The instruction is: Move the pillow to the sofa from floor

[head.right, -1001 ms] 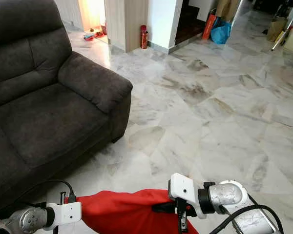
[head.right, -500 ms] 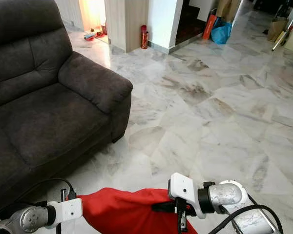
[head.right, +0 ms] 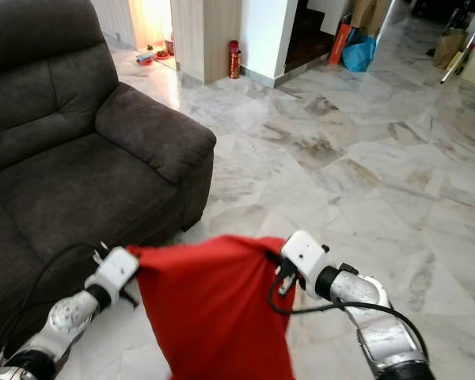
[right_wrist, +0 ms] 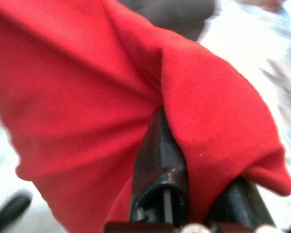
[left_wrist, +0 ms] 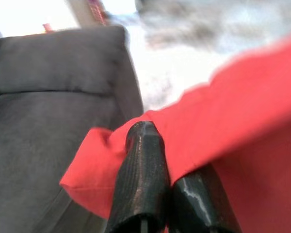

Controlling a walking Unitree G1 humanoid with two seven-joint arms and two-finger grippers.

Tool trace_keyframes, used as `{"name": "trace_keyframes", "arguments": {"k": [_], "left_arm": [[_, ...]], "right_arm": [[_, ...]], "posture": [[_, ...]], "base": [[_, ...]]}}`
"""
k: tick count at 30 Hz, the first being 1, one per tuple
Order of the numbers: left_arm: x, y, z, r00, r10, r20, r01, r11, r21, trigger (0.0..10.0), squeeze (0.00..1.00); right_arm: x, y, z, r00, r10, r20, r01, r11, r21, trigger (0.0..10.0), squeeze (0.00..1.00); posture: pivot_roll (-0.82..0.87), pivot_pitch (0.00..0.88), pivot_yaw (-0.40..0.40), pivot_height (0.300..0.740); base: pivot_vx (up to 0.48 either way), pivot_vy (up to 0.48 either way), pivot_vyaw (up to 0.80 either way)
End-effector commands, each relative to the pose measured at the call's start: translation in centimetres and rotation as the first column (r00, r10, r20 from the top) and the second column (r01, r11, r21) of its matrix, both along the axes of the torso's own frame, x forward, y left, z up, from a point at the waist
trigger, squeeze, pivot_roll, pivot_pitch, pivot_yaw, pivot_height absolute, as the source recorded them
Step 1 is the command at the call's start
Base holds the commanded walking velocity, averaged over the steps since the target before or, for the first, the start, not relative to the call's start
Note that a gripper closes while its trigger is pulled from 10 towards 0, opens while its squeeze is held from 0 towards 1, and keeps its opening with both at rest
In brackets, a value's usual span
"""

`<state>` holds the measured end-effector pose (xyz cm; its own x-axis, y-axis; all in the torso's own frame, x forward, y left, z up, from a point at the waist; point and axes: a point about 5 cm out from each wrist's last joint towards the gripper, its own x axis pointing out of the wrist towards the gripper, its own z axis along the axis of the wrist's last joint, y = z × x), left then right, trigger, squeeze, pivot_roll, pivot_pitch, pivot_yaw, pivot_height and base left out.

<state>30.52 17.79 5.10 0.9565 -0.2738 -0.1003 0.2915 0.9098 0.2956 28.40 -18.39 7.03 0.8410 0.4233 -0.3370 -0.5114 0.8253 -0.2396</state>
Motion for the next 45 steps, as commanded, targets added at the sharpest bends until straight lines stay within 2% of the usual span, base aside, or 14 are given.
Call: {"name": "trace_keyframes", "arguments": {"k": [1, 2, 3, 4, 6, 7, 9, 12, 14, 20, 25, 33, 38, 45], "left_arm": [[1.4, 0.2, 2.9, 0.987, 0.12, 0.104, -0.107, 0.986, -0.126, 10.0, 0.0], [1.4, 0.2, 2.9, 0.987, 0.12, 0.104, -0.107, 0.986, -0.126, 10.0, 0.0], [1.6, -0.2, 3.6, 0.981, 0.16, 0.114, -0.14, 0.977, -0.16, 10.0, 0.0], [1.8, -0.6, 4.1, 0.974, 0.195, 0.117, -0.169, 0.965, -0.199, 10.0, 0.0], [2.0, -1.0, 4.7, 0.967, 0.225, 0.12, -0.191, 0.951, -0.242, 10.0, 0.0], [2.2, -1.9, 5.4, 0.965, 0.223, 0.137, -0.18, 0.946, -0.27, 10.0, 0.0], [2.2, -3.1, 6.5, 0.964, 0.205, 0.171, -0.15, 0.945, -0.29, 10.0, 0.0], [1.8, -4.8, 7.5, 0.964, 0.139, 0.227, -0.08, 0.964, -0.253, 10.0, 0.0], [1.3, -5.6, 7.4, 0.969, 0.084, 0.233, -0.035, 0.977, -0.208, 10.0, 0.0], [0.6, -5.6, 6.9, 0.977, 0.049, 0.209, -0.006, 0.98, -0.201, 10.0, 0.0], [0.3, -4.7, 7.2, 0.972, 0.0, 0.237, 0.013, 0.999, -0.053, 10.0, 0.0], [0.6, -3.2, 7.6, 0.977, 0.061, 0.205, -0.04, 0.994, -0.103, 10.0, 0.0], [0.8, -3.0, 7.6, 0.972, 0.116, 0.202, -0.087, 0.985, -0.146, 10.0, 0.0], [0.5, -3.3, 7.4, 0.972, 0.123, 0.201, -0.094, 0.984, -0.15, 10.0, 0.0]], "right_arm": [[1.1, -2.2, 1.0, 0.967, -0.239, 0.088, 0.236, 0.971, 0.043, 10.0, 0.0], [1.1, -2.2, 1.0, 0.967, -0.239, 0.088, 0.236, 0.971, 0.043, 10.0, 0.0], [1.1, -2.7, 0.6, 0.935, -0.345, 0.079, 0.337, 0.936, 0.099, 10.0, 0.0], [0.9, -2.7, 0.3, 0.916, -0.396, 0.064, 0.383, 0.911, 0.149, 10.0, 0.0], [0.6, -2.3, 0.2, 0.908, -0.416, 0.05, 0.399, 0.894, 0.203, 10.0, 0.0], [0.3, -1.3, 0.2, 0.922, -0.382, 0.054, 0.36, 0.902, 0.239, 10.0, 0.0], [0.0, 0.1, 0.6, 0.941, -0.324, 0.101, 0.294, 0.926, 0.237, 10.0, 0.0], [0.0, 0.2, 1.3, 0.919, -0.369, 0.142, 0.326, 0.911, 0.253, 10.0, 0.0], [0.3, -0.5, 2.0, 0.871, -0.464, 0.163, 0.403, 0.864, 0.302, 10.0, 0.0], [0.4, -1.0, 2.9, 0.841, -0.508, 0.183, 0.423, 0.831, 0.361, 10.0, 0.0], [0.3, -1.1, 3.3, 0.826, -0.529, 0.197, 0.437, 0.82, 0.369, 10.0, 0.0], [0.1, 0.1, 2.3, 0.82, -0.549, 0.165, 0.456, 0.799, 0.392, 10.0, 0.0], [0.1, 0.3, 2.7, 0.82, -0.545, 0.173, 0.446, 0.799, 0.403, 10.0, 0.0], [0.3, 0.2, 3.0, 0.82, -0.543, 0.181, 0.441, 0.801, 0.405, 10.0, 0.0]], "posture": [[0.03, 0.021, -0.077, 0.74], [0.03, 0.021, -0.077, 0.74], [0.03, 0.021, -0.076, 0.74], [0.03, 0.023, -0.074, 0.74], [0.03, 0.026, -0.072, 0.74], [0.03, 0.027, -0.072, 0.74], [0.03, 0.028, -0.07, 0.74], [0.03, 0.028, -0.065, 0.74], [0.03, 0.028, -0.064, 0.74], [0.03, 0.03, -0.064, 0.74], [0.05, 0.022, -0.056, 0.74], [0.06, 0.0, -0.002, 0.74], [0.04, 0.0, -0.011, 0.74], [0.05, 0.0, -0.021, 0.74]], "base": [[0.0, 0.0, 0.0], [0.0, 0.0, 0.0], [0.0, 0.0, 0.0], [0.0, 0.0, 0.0], [0.0, 0.0, 0.0], [0.0, 0.0, 0.0], [0.0, 0.0, 0.0], [0.0, 0.0, 0.0], [0.0, 0.0, 0.0], [0.0, 0.0, 0.0], [0.0, 0.0, 0.0], [0.0, 0.0, 0.0], [0.0, 0.0, 0.0], [0.0, 0.0, 0.0]]}}
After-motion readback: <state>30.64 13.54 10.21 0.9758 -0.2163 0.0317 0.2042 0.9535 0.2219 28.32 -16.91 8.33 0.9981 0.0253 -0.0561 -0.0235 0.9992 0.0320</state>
